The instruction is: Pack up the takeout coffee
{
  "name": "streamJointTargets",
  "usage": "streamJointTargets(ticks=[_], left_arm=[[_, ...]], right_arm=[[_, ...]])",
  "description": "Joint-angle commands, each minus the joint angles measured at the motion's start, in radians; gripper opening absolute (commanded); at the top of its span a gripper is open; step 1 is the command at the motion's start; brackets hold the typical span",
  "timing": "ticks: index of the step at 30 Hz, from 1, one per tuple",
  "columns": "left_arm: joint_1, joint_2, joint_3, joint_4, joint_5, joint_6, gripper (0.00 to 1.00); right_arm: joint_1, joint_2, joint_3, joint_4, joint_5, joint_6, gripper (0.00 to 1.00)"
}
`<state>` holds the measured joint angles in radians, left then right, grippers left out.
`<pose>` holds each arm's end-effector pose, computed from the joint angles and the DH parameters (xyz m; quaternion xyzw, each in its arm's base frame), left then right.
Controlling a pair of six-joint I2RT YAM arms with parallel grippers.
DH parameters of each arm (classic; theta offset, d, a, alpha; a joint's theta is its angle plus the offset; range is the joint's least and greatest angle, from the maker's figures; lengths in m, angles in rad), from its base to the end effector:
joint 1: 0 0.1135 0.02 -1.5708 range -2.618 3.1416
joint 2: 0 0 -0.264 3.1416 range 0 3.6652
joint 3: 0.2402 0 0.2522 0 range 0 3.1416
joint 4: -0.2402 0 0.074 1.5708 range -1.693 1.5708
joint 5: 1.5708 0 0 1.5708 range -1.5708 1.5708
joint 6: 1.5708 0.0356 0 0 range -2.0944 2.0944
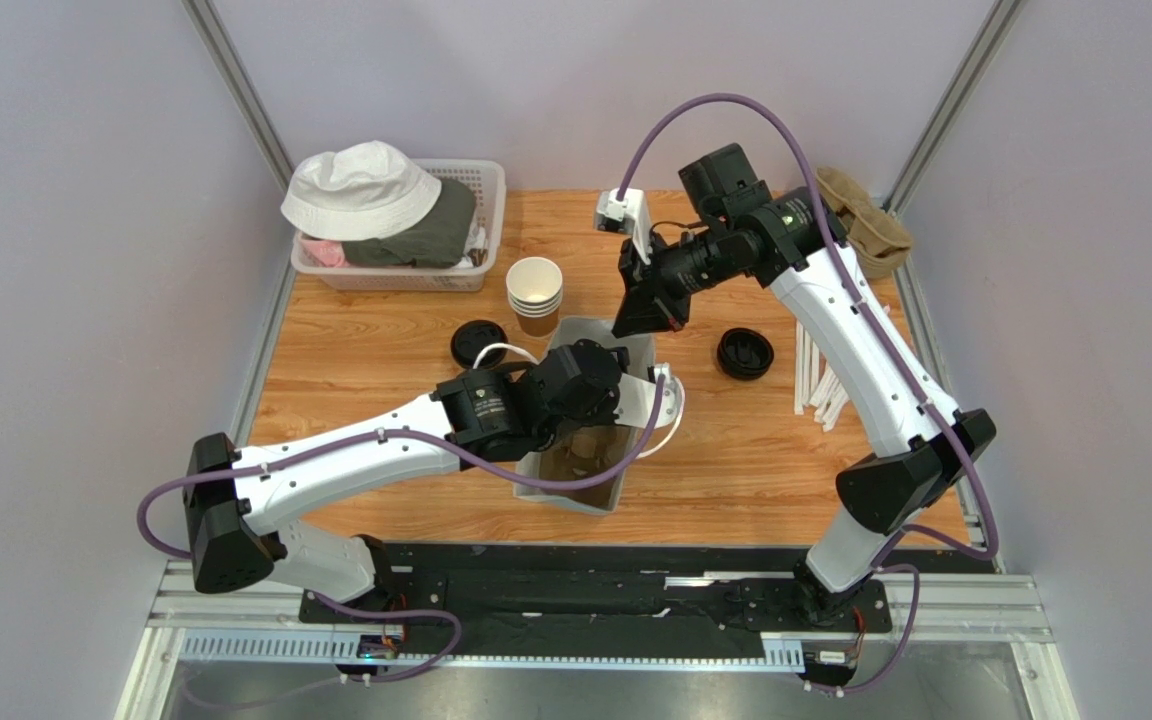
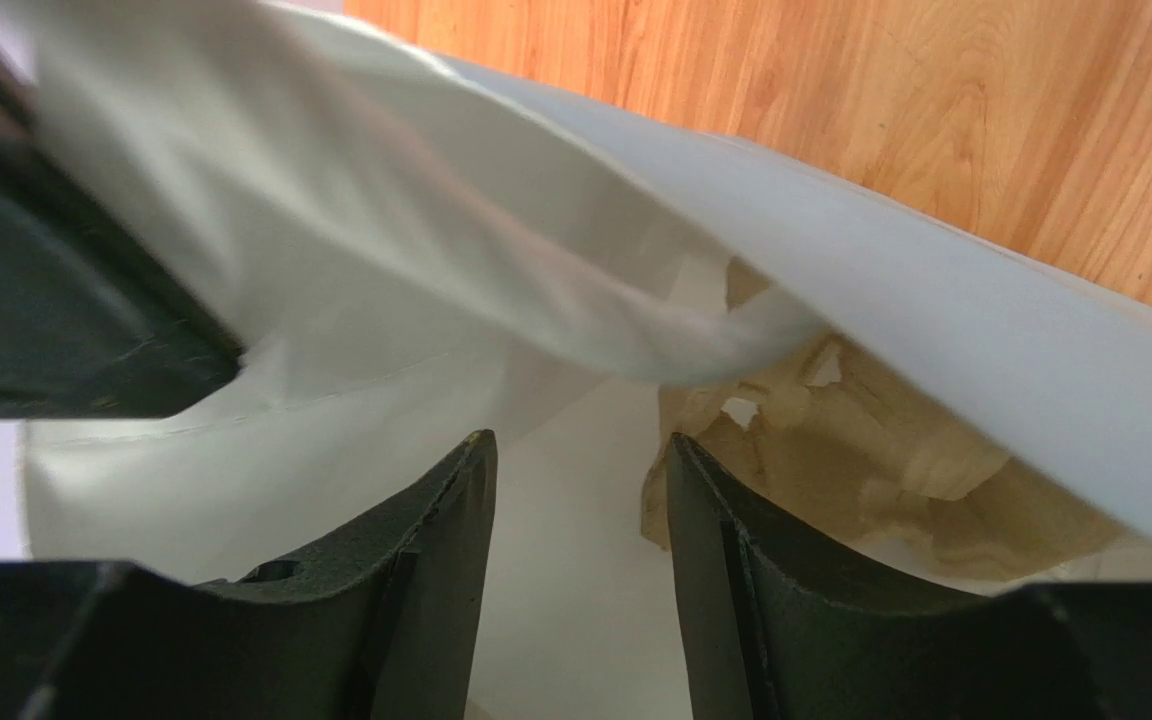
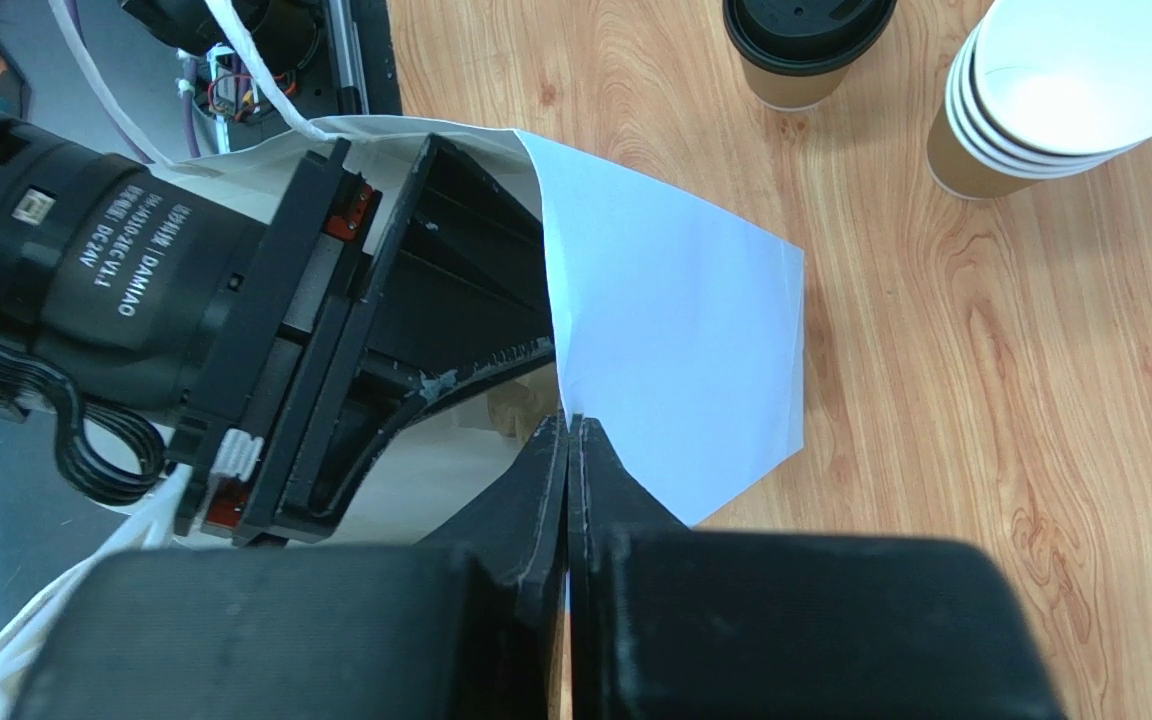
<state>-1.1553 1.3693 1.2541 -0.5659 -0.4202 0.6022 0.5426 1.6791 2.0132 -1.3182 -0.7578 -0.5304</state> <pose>0.1344 -0.2687 0.3365 0.6225 0.6324 0.0662 0.4563 0.2576 0.1839 0.4298 -0.5465 0.7098 0.3557 0.2665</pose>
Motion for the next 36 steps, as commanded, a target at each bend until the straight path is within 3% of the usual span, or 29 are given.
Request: streamJointTargets(ticks=[1, 13, 18, 24, 29, 36], left_arm=[[0.006, -0.053, 0.065, -0.009, 0.001, -0.028, 0.54], [0.006, -0.101, 0.123, -0.094, 0.075, -0.070, 0.54], [0.005, -0.115, 0.183, -0.175, 0.167, -0.049, 0.54], [0.005, -0.061, 0.186, -0.242, 0.153, 0.005, 0.54], [0.006, -0.042, 0.165, -0.255, 0.153, 0.027, 0.48], [0.009, -0.010, 0.154, -0.314, 0.159, 0.009, 0.49]], right_arm=[[0.005, -0.045, -0.007, 0.040, -0.025, -0.025, 0.00], [-0.010, -0.055, -0.051, 0.071, 0.044, -0.060, 0.00], [-0.041, -0.055, -0.041, 0.053, 0.046, -0.060, 0.00], [-0.055, -0.076, -0.025, 0.071, 0.017, -0.031, 0.00], [-0.055, -0.090, -0.051, 0.068, 0.002, -0.025, 0.00], [-0.055, -0.117, -0.091, 0.076, 0.005, -0.023, 0.00]])
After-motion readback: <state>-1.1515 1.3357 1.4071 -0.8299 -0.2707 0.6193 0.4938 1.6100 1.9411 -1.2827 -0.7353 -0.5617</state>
